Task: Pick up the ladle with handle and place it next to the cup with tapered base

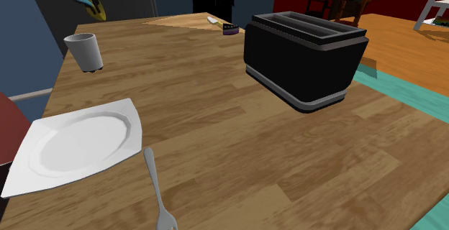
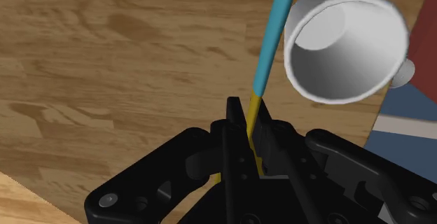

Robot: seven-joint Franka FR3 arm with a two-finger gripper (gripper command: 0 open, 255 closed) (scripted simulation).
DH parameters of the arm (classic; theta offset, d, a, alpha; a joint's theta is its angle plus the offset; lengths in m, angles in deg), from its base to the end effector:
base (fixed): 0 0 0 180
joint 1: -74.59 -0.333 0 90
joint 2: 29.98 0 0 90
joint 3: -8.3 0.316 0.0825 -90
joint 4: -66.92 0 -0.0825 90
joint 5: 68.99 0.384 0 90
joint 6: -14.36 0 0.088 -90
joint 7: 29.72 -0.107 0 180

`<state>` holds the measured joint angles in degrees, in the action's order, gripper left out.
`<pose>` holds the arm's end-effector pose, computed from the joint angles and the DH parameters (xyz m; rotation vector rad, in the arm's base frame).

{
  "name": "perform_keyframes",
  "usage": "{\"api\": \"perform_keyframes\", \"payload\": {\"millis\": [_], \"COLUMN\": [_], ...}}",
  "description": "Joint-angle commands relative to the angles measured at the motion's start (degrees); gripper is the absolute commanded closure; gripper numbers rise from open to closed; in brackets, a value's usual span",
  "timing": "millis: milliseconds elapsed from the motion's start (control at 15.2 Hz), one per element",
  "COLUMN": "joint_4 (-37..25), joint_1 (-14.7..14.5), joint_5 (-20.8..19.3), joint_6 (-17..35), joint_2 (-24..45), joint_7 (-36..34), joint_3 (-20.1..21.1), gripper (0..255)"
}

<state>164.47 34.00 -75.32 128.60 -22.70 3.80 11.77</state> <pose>0.4505 0.4240 0.5267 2.3419 1.9526 0.2639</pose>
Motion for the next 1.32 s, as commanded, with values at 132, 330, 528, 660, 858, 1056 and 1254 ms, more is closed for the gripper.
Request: {"api": "perform_keyframes", "payload": {"millis": [132,330,528,660,858,1056,1254], "joint_4": [-5.8,-10.8,-16.8,-21.6,-30.2,-44.5,-40.4], "joint_1": [-3.0,-5.4,-8.0,-9.9,-12.9,-17.0,-16.6], "joint_5": [-1.4,-2.5,-3.7,-4.6,-5.8,-7.3,-7.2], "joint_6": [-2.3,-4.2,-6.5,-8.4,-11.9,-17.8,-14.8], "joint_2": [4.0,7.6,11.8,15.0,20.6,29.4,28.4], "joint_7": [-5.1,-8.6,-11.9,-13.9,-16.6,-18.9,-19.4], "joint_3": [1.9,3.1,4.1,4.6,5.1,5.3,5.2], "gripper": [255,255,255,255,255,255,255]}}
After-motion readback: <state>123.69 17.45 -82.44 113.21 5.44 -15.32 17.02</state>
